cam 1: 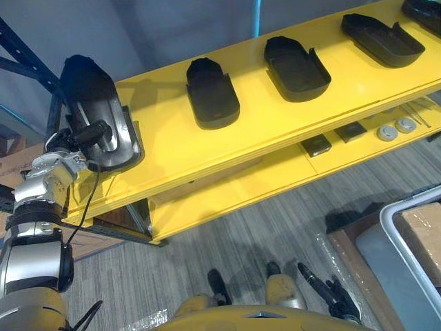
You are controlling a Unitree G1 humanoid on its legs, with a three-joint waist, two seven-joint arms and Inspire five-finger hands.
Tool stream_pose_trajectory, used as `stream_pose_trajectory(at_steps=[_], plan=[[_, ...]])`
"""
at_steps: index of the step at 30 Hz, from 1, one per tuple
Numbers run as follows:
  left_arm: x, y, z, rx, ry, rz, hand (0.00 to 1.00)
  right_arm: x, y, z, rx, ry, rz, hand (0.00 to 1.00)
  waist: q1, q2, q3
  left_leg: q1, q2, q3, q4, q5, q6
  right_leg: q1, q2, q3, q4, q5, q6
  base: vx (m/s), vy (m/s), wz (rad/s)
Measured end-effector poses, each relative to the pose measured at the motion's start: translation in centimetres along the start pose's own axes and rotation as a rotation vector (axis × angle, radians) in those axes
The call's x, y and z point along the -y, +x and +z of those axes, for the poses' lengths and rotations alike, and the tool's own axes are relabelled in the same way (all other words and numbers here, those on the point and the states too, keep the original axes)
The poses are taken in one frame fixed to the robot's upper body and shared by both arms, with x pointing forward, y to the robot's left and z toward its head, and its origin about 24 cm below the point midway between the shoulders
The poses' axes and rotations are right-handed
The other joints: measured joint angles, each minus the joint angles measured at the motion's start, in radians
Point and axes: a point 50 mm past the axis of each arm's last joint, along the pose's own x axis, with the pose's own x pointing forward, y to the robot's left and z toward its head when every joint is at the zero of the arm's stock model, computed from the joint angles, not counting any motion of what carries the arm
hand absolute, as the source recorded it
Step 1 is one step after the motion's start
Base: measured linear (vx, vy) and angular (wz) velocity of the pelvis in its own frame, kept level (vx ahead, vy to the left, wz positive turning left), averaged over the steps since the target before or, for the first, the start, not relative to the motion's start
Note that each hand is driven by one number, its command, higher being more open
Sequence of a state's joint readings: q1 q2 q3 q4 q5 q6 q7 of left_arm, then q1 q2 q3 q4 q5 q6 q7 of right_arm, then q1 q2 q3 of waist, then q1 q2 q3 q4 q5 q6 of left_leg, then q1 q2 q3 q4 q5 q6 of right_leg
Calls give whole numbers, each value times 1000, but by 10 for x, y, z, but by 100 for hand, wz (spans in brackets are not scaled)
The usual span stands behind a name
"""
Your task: Walk over and take three plastic housings, then place them on the shelf
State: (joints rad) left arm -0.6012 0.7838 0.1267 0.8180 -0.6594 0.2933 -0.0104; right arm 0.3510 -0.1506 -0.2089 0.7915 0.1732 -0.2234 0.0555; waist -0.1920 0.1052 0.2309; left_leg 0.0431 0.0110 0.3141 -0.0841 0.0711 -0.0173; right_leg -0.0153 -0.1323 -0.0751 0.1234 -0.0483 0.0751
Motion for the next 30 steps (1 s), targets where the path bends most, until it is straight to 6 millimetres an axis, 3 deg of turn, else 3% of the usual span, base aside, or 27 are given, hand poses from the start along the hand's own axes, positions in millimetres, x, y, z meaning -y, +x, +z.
stream_pose_trajectory(at_steps=[9,14,15,21,30], plan=[[19,1,28,94,-25,-78,0,-28,13,23,63,-45,141,100,1,-25,83,-55,2,-44,-1,18,-19,-67,-5,-40,84,-40,-18,-43,-20,16],[37,-1,52,187,-17,-135,0,-37,19,40,119,-67,175,100,29,-39,123,-81,1,-62,-1,29,-12,-102,-11,-55,131,-60,-20,0,-26,14],[38,-1,53,196,-23,-140,100,-38,20,44,131,-79,185,100,29,-40,124,-87,1,-62,-1,29,-12,-109,-14,-58,138,-63,-21,36,-19,12],[46,-2,64,229,-38,-142,100,-41,22,55,168,-69,200,100,47,-49,129,-88,4,-43,-1,17,-11,-109,-14,-56,139,-64,-21,34,-9,-1],[52,-2,82,278,-15,-116,100,-45,21,54,162,-82,217,100,52,-75,145,-90,16,24,40,-19,-11,-106,-17,-35,138,-63,-20,27,-10,-7]])
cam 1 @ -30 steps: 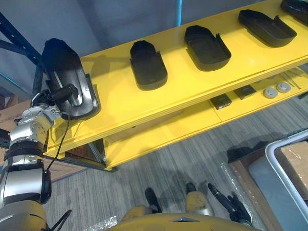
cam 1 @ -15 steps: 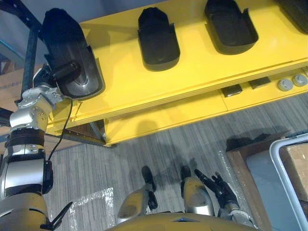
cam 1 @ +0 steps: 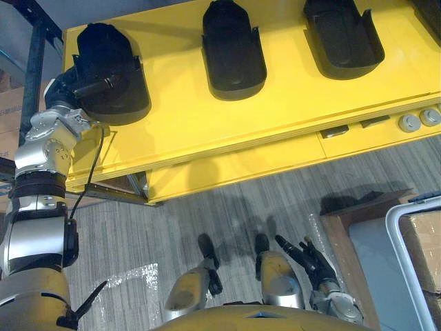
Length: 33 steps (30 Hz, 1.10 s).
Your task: Walk over and take three plastic housings, then place them on the shelf
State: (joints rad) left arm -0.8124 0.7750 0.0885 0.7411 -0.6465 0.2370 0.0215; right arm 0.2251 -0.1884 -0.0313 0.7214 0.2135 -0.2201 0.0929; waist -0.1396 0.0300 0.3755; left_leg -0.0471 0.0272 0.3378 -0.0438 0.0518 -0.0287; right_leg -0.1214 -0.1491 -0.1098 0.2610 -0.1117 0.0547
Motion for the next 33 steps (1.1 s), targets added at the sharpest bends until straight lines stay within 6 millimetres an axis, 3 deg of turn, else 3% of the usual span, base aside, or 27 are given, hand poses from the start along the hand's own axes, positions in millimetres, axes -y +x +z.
stream_pose_trajectory(at_steps=[6,12,19,26,30,33], plan=[[8,4,8,9,33,-7,100,0,-1,-1,-3,1,2,100,-3,-1,1,-3,7,37,27,-22,7,2,-3,9,-2,2,3,22,-14,-7],[12,5,2,-10,93,-18,100,2,-6,-7,-17,9,-1,100,-3,-2,0,22,10,37,43,-25,6,38,-1,6,-17,2,3,17,-7,0],[11,6,-1,-40,315,-20,100,3,-8,-11,-30,11,-6,100,-12,0,-7,56,10,36,40,-25,7,86,5,5,-57,5,6,1,-2,0],[-4,5,-11,-143,507,6,100,9,-10,-20,-60,47,-50,100,-27,21,-43,92,16,31,36,-23,8,136,14,1,-94,13,16,9,-6,-1],[-16,3,3,-99,577,85,100,12,-13,-27,-89,60,-76,100,-26,56,-71,92,17,23,15,-14,6,144,19,-13,-125,35,20,4,1,5],[-15,0,22,-11,619,111,100,7,-15,-33,-107,81,-84,100,-24,60,-92,95,15,11,-1,-3,5,157,21,-26,-144,41,18,-2,8,14]])
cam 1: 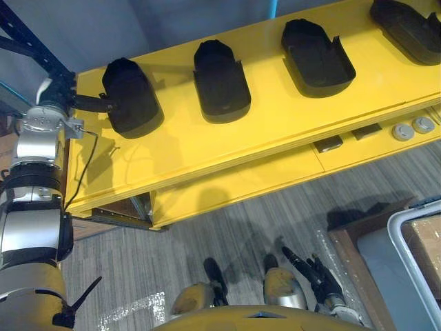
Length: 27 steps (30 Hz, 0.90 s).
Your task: Walk over and take three plastic housings, then place them on the shelf
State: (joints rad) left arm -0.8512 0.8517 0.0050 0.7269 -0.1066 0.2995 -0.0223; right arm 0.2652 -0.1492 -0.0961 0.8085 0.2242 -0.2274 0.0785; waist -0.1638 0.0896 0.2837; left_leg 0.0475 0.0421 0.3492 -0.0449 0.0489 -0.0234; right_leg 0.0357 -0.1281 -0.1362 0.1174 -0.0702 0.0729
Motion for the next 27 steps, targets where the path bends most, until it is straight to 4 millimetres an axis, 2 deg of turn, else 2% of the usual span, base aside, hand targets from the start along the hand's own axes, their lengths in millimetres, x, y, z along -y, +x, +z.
stream_pose_trajectory(at_steps=[2,6,8,10,11,12,14,15,17,20,23,27], plan=[[-4,-8,13,104,45,38,100,1,-2,-3,-7,10,-7,100,8,-4,-24,12,-1,-3,-15,3,-2,16,2,-6,-16,2,0,-3,10,3],[5,-23,24,269,76,69,100,5,-7,-11,-25,42,-36,100,22,-10,-80,15,-5,-21,-38,14,1,33,5,-23,-43,6,-4,28,7,14],[11,-36,33,379,73,82,100,6,-8,-13,-32,49,-49,100,29,-21,-91,17,-5,-31,-38,15,1,42,6,-29,-51,7,-4,13,2,16],[24,-59,37,523,26,63,100,9,-8,-14,-35,64,-71,100,50,-28,-109,16,-7,-36,-39,15,1,46,6,-32,-56,8,-3,30,3,10],[38,-78,35,617,-47,37,100,12,-9,-16,-41,79,-91,100,55,-32,-125,16,-10,-47,-39,15,1,59,4,-44,-70,11,-1,37,6,17],[44,-88,32,653,-79,31,100,13,-9,-16,-42,85,-97,100,56,-33,-132,15,-11,-50,-39,15,1,60,3,-48,-70,11,-1,36,7,20],[69,-125,14,735,-157,41,100,11,-11,-21,-48,109,-113,100,68,-35,-154,16,-13,-56,-40,15,1,65,1,-53,-72,11,-1,23,8,8],[72,-129,11,742,-162,48,100,11,-11,-22,-49,112,-113,100,71,-35,-156,17,-13,-56,-40,15,1,66,1,-53,-72,11,-1,0,0,0],[88,-153,-10,764,-200,126,100,6,-12,-27,-67,116,-107,100,81,-38,-161,25,-14,-62,-44,15,0,80,2,-56,-81,10,-2,-17,-3,2],[101,-174,-25,786,-205,216,100,2,-14,-35,-97,116,-104,100,89,-43,-164,28,-17,-75,-44,16,3,88,1,-71,-86,9,-4,-49,2,12],[119,-197,-35,861,-101,231,100,0,-14,-38,-117,84,-96,100,109,-56,-169,27,-19,-89,-45,22,7,88,-1,-88,-86,1,-11,-68,10,9],[139,-215,-49,802,-174,223,100,-4,-11,-35,-119,52,-68,100,109,-71,-175,13,-23,-113,-45,29,4,87,-3,-113,-89,-9,-15,-47,9,18]])
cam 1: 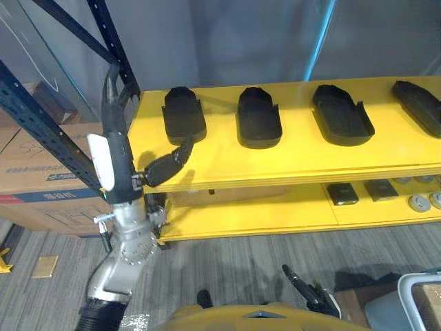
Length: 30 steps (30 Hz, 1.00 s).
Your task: Walk over and take three plastic housings, then place them on the shelf
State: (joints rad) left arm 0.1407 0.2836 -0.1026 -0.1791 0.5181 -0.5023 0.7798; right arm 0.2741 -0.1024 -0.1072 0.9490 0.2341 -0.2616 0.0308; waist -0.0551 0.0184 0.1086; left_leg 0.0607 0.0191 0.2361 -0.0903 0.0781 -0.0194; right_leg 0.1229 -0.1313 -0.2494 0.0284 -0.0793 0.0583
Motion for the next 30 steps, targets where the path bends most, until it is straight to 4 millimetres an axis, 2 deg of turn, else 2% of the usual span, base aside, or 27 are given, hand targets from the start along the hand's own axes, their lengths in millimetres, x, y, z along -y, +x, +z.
stream_pose_trajectory(at_steps=[4,6,8,10,11,14,15,17,20,24,27,29,30], plan=[[9,-41,-20,-205,38,-2,100,-2,4,2,-9,4,2,100,4,-5,0,-17,-9,-26,0,7,6,3,-5,-23,-14,5,8,-2,19,19],[10,-58,-33,-292,83,-33,100,-3,5,1,-19,2,7,100,23,-13,4,-17,-11,-27,0,7,7,4,-7,-27,-15,8,13,35,17,7],[8,-76,-42,-364,127,-76,100,-7,7,1,-26,-7,23,100,26,-28,9,-18,-12,-37,0,8,8,10,-7,-41,-16,10,17,45,-2,15],[3,-102,-53,-465,185,-135,100,-11,8,2,-27,-21,51,100,27,-45,6,-17,-15,-52,0,10,12,30,-7,-63,-31,13,18,55,-15,24],[1,-108,-55,-490,199,-149,100,-12,8,3,-27,-21,55,100,29,-47,6,-16,-16,-54,0,11,12,33,-7,-65,-32,15,19,64,-16,13],[-12,-145,-66,-626,297,-173,100,-16,13,10,-18,-21,68,100,37,-44,9,-15,-17,-58,0,10,11,38,-7,-72,-36,14,20,43,-11,5],[-12,-147,-66,-630,300,-171,100,-16,14,11,-17,-21,69,100,37,-44,9,-15,-17,-58,0,10,11,38,-7,-72,-36,14,20,25,-14,4],[-19,-161,-66,-681,347,-127,100,-19,16,14,-11,-13,76,100,49,-43,12,-6,-17,-63,0,9,9,54,-5,-77,-45,14,20,23,-19,5],[-24,-167,-67,-718,376,-64,100,-20,17,16,-16,-10,81,100,54,-41,19,8,-18,-74,0,8,7,74,-6,-88,-47,10,23,-1,-18,9],[-45,-193,-77,-954,441,106,100,-22,20,20,-11,14,91,100,53,-34,33,21,-19,-82,0,7,7,91,-6,-100,-46,1,22,-26,-9,4],[-63,-227,-84,-1197,504,118,100,-21,19,15,-29,90,48,100,54,-40,36,21,-22,-83,0,6,6,95,-7,-103,-47,0,23,5,-1,3],[-79,-265,-83,-1446,535,110,100,-20,17,10,-48,207,-42,100,54,-51,43,26,-24,-81,0,3,5,100,-9,-101,-47,0,23,0,0,0],[-83,-273,-81,-1504,528,126,100,-20,17,8,-55,243,-73,100,55,-55,46,30,-24,-80,0,-1,2,103,-9,-99,-48,0,24,23,8,-5]])
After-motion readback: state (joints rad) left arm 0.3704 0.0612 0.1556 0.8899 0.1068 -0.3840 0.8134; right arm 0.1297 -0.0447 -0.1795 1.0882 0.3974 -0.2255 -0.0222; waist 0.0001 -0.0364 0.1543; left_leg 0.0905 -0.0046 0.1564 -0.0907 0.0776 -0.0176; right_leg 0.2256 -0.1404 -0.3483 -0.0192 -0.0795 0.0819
